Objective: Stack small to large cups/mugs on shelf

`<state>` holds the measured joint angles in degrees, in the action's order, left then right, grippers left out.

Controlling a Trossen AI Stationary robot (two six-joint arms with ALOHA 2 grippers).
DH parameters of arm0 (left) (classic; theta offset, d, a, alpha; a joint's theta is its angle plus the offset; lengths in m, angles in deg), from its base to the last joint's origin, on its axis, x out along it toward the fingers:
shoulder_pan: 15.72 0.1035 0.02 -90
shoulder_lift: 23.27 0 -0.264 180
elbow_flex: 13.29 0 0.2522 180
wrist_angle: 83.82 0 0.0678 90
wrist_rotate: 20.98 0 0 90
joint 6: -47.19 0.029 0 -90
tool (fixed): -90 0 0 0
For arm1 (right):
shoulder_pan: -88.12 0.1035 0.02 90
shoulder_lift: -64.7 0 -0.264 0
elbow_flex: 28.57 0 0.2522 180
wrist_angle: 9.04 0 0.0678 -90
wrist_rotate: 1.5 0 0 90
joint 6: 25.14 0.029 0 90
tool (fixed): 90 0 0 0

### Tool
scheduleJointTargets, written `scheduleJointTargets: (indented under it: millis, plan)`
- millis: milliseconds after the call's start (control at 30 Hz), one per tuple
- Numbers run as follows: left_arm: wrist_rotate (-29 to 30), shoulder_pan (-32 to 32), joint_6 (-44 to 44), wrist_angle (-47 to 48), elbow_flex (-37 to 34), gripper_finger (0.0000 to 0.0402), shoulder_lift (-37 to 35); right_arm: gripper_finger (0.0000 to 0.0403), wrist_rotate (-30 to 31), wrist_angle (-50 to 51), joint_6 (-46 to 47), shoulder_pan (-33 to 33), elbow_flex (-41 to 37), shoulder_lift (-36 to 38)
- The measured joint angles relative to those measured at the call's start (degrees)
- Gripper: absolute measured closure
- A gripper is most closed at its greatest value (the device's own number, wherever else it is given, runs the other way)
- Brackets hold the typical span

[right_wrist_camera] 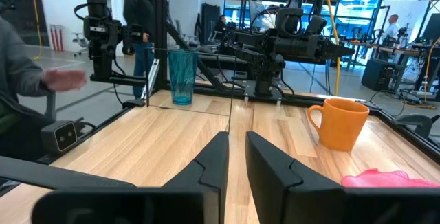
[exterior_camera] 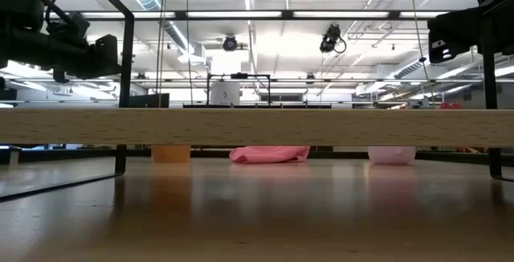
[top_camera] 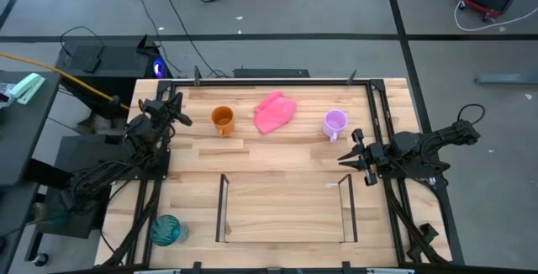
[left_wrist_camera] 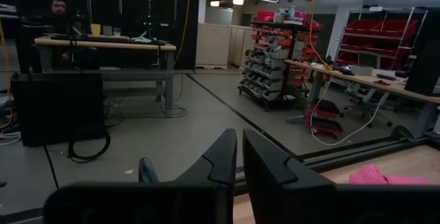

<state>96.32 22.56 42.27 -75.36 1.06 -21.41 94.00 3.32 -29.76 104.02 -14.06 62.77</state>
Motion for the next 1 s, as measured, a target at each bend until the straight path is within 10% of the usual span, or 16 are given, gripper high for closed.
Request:
scheduleJointTargets:
  millis: [600,1000]
  plan:
    - [0.0,0.0,-2.4,0.0,0.0,0.0366,0.0,0.0345,0.0,0.0,-0.1,0.0,0.0,0.0]
    - [-13.7,0.0,-37.8,-1.5,0.0,0.0378,0.0,0.0345,0.5,0.0,-12.5,0.0,0.0,0.0]
